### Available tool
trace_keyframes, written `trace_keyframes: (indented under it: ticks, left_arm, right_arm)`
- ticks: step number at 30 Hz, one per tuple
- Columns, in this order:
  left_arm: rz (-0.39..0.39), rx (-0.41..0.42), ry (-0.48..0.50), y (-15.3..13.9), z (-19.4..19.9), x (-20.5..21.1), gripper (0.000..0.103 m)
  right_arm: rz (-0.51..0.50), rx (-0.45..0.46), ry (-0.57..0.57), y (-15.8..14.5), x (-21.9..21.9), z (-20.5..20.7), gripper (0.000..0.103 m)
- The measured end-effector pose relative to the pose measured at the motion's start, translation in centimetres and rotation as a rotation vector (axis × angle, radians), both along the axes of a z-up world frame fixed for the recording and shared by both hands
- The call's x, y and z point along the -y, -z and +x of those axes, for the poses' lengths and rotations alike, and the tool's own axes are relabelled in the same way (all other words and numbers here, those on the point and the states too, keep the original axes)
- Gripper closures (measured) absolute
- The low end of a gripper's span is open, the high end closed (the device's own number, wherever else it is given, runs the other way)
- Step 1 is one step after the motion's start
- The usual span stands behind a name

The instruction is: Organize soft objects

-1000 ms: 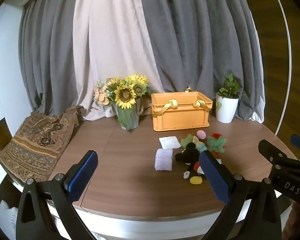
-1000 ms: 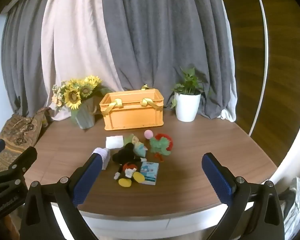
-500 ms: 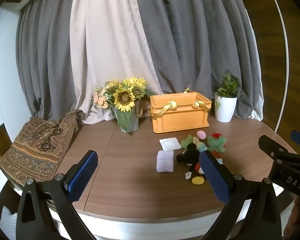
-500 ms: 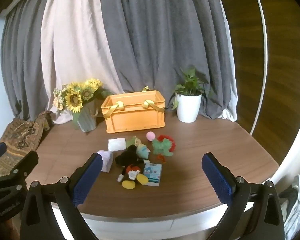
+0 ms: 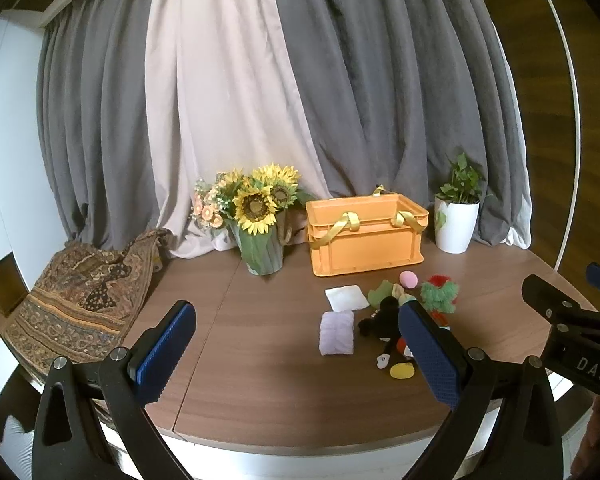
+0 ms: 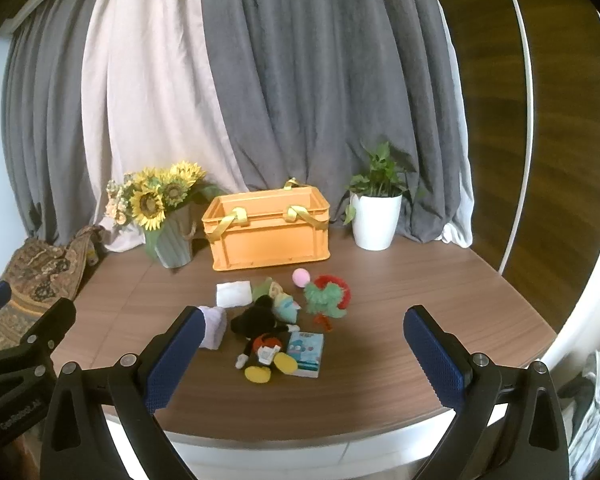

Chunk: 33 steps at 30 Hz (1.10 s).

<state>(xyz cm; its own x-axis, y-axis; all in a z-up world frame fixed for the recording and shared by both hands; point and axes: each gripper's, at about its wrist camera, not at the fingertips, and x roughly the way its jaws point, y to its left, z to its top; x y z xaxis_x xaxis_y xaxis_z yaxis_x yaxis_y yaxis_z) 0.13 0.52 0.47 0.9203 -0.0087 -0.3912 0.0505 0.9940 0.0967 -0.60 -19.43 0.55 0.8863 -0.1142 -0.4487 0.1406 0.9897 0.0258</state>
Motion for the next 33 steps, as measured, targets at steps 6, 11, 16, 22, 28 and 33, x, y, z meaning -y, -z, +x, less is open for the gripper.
trace_keyframes:
  ticks: [6, 11, 16, 22, 28, 33]
  left_arm:
    - [-0.004, 0.011, 0.004, -0.3, 0.2, -0.1, 0.0]
    - [-0.006, 0.014, 0.007, -0.3, 0.3, -0.2, 0.0]
    - [-0.009, 0.015, 0.006, -0.3, 0.5, -0.3, 0.0]
    - [-0.009, 0.013, 0.004, -0.3, 0.5, -0.3, 0.0]
    - [-0.008, 0.012, 0.005, -0.3, 0.7, -0.3, 0.0]
    - [-0.011, 0.009, 0.008, -0.3, 0.8, -0.3, 0.0]
  right_arm:
    - [-0.003, 0.004, 0.006, -0.4, 0.0, 0.2, 0.002]
    - [-0.01, 0.008, 0.005, -0.8, -0.1, 0.4, 0.002]
    - [-0.011, 0.014, 0.001, -1.0, -0.2, 0.5, 0.002]
    - [-0.014, 0.018, 0.002, -0.9, -0.2, 0.6, 0.002]
    - [-0.014, 0.017, 0.001, -0.9, -0.2, 0.8, 0.002]
    - [-0.016, 0.022, 0.002, -0.7, -0.3, 0.6, 0.002]
